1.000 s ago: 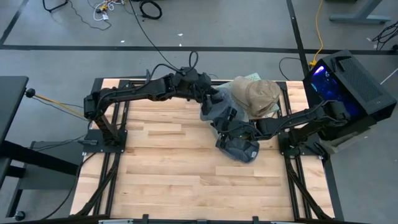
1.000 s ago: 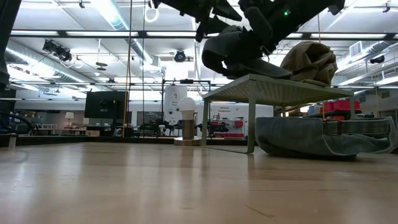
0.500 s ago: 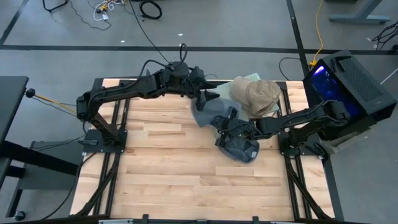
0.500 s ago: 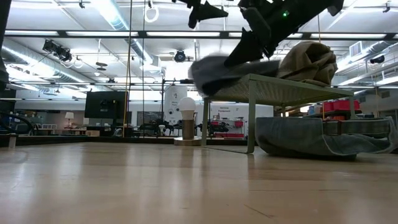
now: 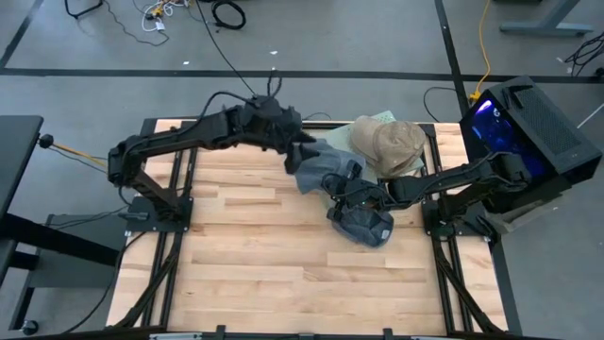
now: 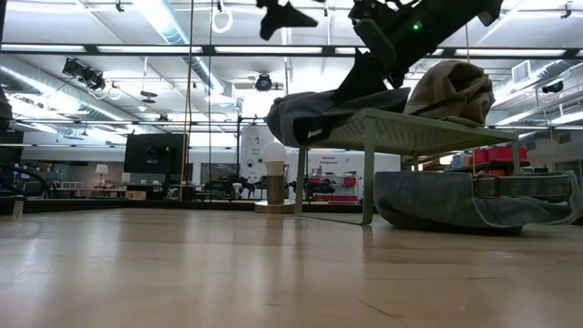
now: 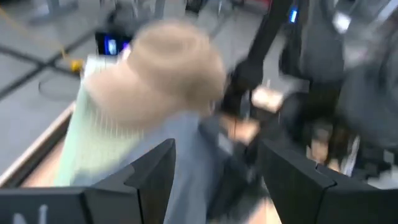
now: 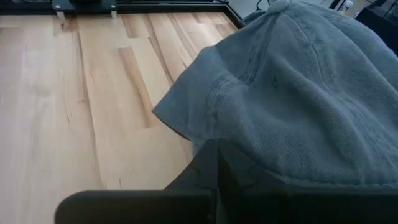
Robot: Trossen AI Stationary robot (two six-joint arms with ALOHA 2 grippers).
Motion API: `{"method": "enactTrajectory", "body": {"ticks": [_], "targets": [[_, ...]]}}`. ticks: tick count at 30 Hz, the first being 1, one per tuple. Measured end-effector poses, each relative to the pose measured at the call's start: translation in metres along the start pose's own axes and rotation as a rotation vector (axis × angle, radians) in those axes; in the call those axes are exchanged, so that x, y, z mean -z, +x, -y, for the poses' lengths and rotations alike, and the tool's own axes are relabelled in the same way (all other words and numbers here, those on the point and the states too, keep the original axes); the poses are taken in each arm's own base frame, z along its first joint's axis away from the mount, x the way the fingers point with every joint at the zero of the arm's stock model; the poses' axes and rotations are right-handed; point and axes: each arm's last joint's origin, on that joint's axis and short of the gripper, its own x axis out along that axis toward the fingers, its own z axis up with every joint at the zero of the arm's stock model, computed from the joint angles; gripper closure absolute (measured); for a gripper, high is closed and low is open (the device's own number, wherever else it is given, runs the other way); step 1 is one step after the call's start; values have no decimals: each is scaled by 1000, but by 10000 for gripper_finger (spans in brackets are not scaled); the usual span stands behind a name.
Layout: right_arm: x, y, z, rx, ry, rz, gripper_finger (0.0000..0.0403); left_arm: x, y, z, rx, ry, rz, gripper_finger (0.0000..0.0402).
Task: Stack caps on shelf
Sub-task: Put the left black cup on the shelf
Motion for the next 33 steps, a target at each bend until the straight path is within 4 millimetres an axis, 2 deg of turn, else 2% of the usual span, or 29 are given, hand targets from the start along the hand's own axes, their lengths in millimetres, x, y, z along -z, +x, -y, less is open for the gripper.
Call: {"method": "enactTrajectory", "body": {"ticks": [4,9,14,18,23,27,29,33], "targets": [[1,0,0,1,7,-5,399,19,-9,14,-36,47,-182,165],[1,0,0,-5,5,-14,399,50,-14,36,-197,192,-429,169],[2,0,0,-6,8,-16,399,85,-7,61,-260,364,-504,188],[2,0,0,-7,8,-21,399,122,-9,65,-270,394,-455,209],[2,0,0,-27,7,-27,399,175,-17,41,-323,329,-320,232],[2,0,0,-30,15,-27,399,204,-21,10,-457,226,-165,250],[2,0,-1,-31,14,-27,399,215,-18,-4,-458,171,-144,260],[2,0,-1,-39,25,-22,399,224,-4,-27,-441,91,-140,282]]}}
